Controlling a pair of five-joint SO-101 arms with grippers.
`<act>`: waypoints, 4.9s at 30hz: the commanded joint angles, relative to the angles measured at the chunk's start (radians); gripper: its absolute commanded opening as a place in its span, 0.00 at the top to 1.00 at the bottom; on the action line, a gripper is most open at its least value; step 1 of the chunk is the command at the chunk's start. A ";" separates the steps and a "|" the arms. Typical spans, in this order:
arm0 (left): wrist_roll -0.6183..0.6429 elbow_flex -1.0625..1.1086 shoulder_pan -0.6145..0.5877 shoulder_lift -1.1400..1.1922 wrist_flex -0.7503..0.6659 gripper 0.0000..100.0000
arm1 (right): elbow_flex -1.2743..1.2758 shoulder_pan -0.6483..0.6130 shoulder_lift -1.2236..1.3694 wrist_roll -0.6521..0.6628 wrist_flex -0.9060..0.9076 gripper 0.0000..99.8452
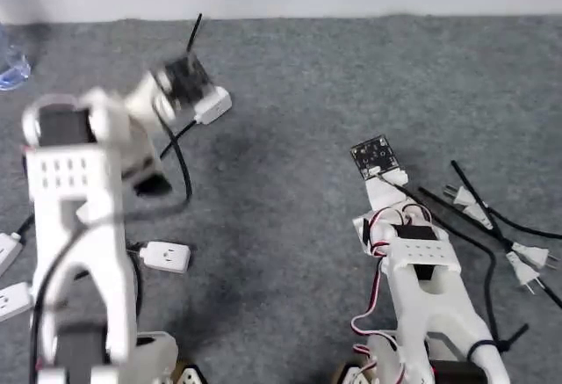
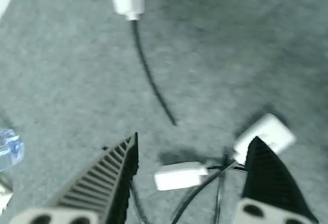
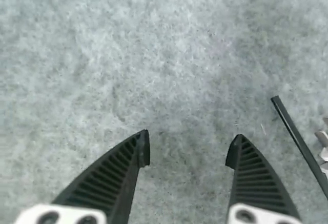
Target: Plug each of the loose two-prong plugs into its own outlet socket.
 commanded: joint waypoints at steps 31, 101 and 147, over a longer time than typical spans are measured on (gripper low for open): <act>-0.350 1.040 -0.012 -0.265 -0.557 0.69 | -0.005 -0.007 -0.027 0.009 -0.021 0.77; 0.276 0.633 0.764 0.153 -0.736 0.74 | -0.012 0.084 -0.030 0.008 -0.056 0.77; 0.832 1.382 0.302 -0.738 -0.902 0.76 | -0.471 0.407 -0.025 0.376 0.510 0.77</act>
